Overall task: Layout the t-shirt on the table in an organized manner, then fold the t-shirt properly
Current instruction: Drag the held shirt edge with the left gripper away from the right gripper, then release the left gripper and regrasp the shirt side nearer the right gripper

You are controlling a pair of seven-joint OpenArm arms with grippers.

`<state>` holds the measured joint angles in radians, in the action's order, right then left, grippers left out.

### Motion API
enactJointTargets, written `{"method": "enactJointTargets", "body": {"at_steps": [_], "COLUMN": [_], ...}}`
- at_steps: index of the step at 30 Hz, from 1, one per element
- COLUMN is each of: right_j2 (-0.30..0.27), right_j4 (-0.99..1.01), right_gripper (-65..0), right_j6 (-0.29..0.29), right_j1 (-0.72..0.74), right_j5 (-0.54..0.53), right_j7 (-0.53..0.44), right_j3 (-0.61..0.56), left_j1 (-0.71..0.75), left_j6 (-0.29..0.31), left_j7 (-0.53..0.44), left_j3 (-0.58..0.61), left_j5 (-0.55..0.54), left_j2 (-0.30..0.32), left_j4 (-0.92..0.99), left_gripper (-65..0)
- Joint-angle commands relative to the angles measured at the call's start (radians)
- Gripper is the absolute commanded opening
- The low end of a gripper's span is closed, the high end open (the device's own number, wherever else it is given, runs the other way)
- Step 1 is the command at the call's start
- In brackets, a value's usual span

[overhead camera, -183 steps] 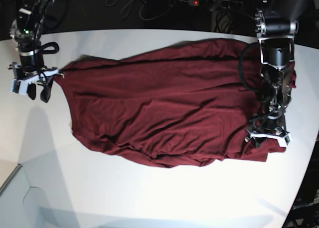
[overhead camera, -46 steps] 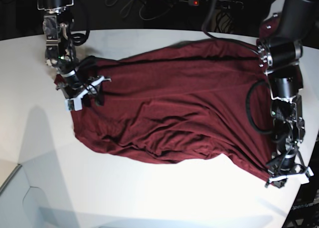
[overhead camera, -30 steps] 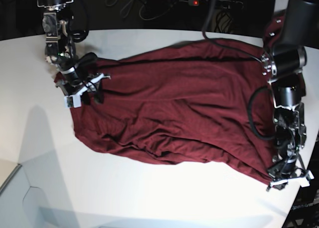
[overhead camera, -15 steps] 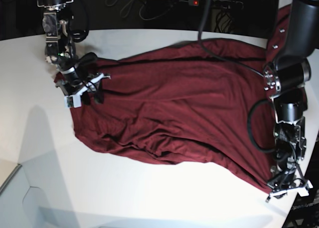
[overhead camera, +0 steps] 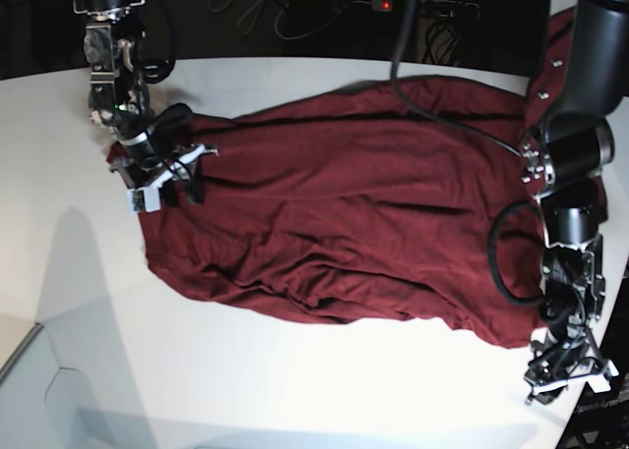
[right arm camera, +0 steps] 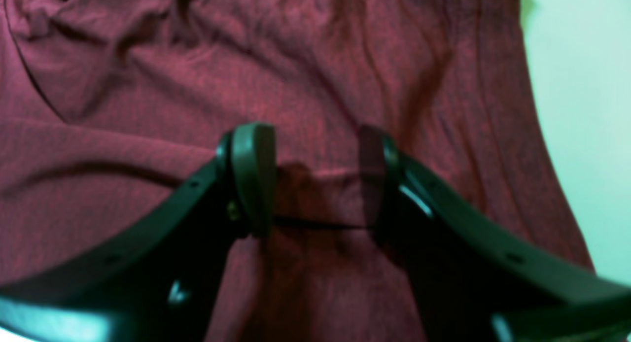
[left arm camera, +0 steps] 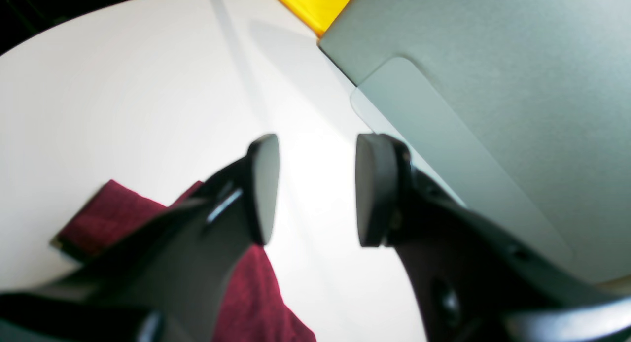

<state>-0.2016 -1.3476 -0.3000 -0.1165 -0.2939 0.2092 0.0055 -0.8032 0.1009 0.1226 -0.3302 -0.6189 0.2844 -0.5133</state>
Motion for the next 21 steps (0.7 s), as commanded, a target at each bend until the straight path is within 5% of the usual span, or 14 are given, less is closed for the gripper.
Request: {"method": "enactJointTargets", "body": {"at_steps": [1, 12, 21], "right_j2": [-0.005, -0.006, 0.014], "right_j4": [-0.007, -0.191, -0.189], "right_gripper": [-37.0, -37.0, -36.9], "right_j6": [-0.005, -0.005, -0.005], "right_j1": [0.004, -0.012, 0.042], "right_j5": [0.003, 0.003, 0.003], "right_j7": [0.031, 0.032, 0.037], "right_j3": [0.001, 0.004, -0.003], "left_j1": [-0.005, 0.519, 0.614], "left_j6": [0.015, 0.009, 0.016], "left_j7": [-0.018, -0.014, -0.021], "left_j3": [0.0, -0.008, 0.0], "left_j5": [-0.012, -0.016, -0.005], "left_j2": [0.009, -0.014, -0.043], "left_j4": [-0.029, -0.603, -0.433], "left_gripper": [-40.3, -40.4, -40.4]}}
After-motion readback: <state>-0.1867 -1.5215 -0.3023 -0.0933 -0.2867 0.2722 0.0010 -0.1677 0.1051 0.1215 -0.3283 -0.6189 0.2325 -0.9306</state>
